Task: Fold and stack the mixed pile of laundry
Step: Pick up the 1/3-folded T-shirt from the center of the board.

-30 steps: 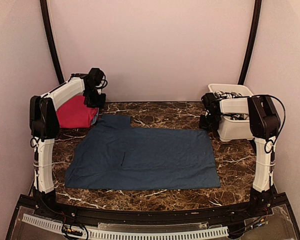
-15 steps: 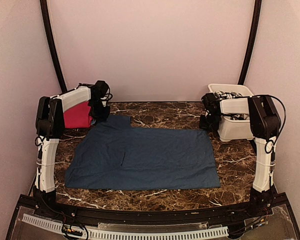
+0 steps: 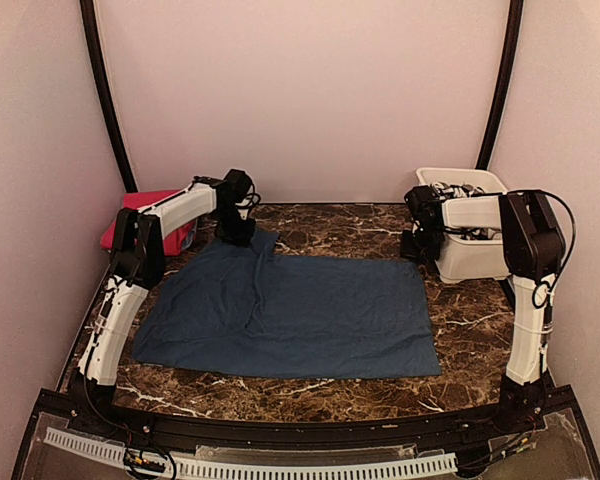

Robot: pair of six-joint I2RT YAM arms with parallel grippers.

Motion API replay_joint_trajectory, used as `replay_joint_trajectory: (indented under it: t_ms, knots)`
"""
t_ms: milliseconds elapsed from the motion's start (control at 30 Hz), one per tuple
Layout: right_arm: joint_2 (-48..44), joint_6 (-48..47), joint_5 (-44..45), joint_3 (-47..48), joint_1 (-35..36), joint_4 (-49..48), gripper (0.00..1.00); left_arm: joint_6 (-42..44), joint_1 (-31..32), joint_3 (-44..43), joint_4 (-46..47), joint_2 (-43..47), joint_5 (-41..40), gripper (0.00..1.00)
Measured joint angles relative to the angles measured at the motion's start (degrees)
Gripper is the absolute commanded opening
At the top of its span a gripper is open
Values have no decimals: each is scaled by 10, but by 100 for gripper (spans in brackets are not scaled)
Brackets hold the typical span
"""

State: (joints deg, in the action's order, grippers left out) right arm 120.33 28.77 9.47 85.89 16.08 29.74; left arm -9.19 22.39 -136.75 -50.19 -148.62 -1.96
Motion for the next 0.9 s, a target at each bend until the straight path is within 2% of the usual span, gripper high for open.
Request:
replay_joint_trajectory:
  t_ms: [200,533,900]
  knots:
    - [0,-5,0,0,0,1,0,-16,-2,-6,-9,-2,-19,32]
    - [0,-8,4,0,0,1,0,-11,-80,-4,-13,21,-61,39]
    - [0,-10,5,0,0,1,0,17,-75,1,-13,24,-64,41]
